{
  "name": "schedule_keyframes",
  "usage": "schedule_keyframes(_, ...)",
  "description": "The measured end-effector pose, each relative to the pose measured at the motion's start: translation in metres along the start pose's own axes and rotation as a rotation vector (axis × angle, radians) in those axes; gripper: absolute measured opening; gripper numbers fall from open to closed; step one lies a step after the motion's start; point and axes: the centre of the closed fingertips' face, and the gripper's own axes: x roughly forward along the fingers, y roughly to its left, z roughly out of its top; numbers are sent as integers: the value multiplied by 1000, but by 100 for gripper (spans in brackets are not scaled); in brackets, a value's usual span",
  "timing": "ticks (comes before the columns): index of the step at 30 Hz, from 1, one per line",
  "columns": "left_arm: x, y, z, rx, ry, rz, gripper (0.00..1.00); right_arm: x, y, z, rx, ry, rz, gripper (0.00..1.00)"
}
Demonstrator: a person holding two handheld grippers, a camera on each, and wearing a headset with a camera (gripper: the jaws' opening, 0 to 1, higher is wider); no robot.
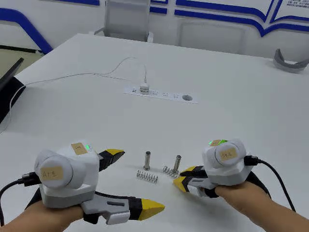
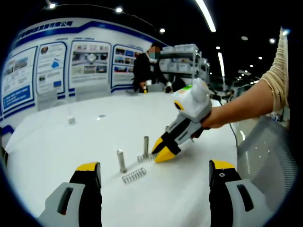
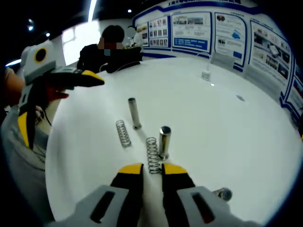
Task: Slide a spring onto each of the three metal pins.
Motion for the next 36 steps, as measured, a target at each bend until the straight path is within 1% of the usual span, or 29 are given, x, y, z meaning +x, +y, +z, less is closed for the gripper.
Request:
schedule_keyframes(3, 0, 2, 3, 13, -21, 9, 98, 0, 0, -1, -1, 5, 1, 16)
schedule_keyframes(5, 0, 0, 3, 8, -21, -3, 95, 0, 0, -2, -1, 8, 1, 16)
schedule_keyframes(8, 1, 0, 2, 7, -15, -3, 95, 0, -1, -2, -1, 6, -1, 16)
schedule_keyframes(11, 1, -1, 3, 13, -18, -8, 94, -1, -1, 0, -1, 1, -3, 16)
schedule_keyframes(16, 1, -1, 5, 13, -27, -11, 94, 0, -2, 0, -3, 3, -4, 15)
schedule_keyframes(24, 1, -2, 4, -5, -30, -18, 96, 1, -2, -3, -15, 14, -6, 13)
schedule_keyframes(28, 1, -2, 5, -3, -37, -19, 97, 1, -1, -3, -10, 14, -2, 12)
schedule_keyframes(31, 1, -3, 6, -1, -40, -22, 97, -1, -1, -4, -7, 16, 2, 12)
schedule_keyframes(34, 1, -4, 5, -4, -39, -28, 97, -7, 3, -3, -12, 20, 14, 12)
schedule_keyframes(36, 2, -5, 6, 0, -46, -34, 95, -11, 5, -2, -21, 19, 22, 12)
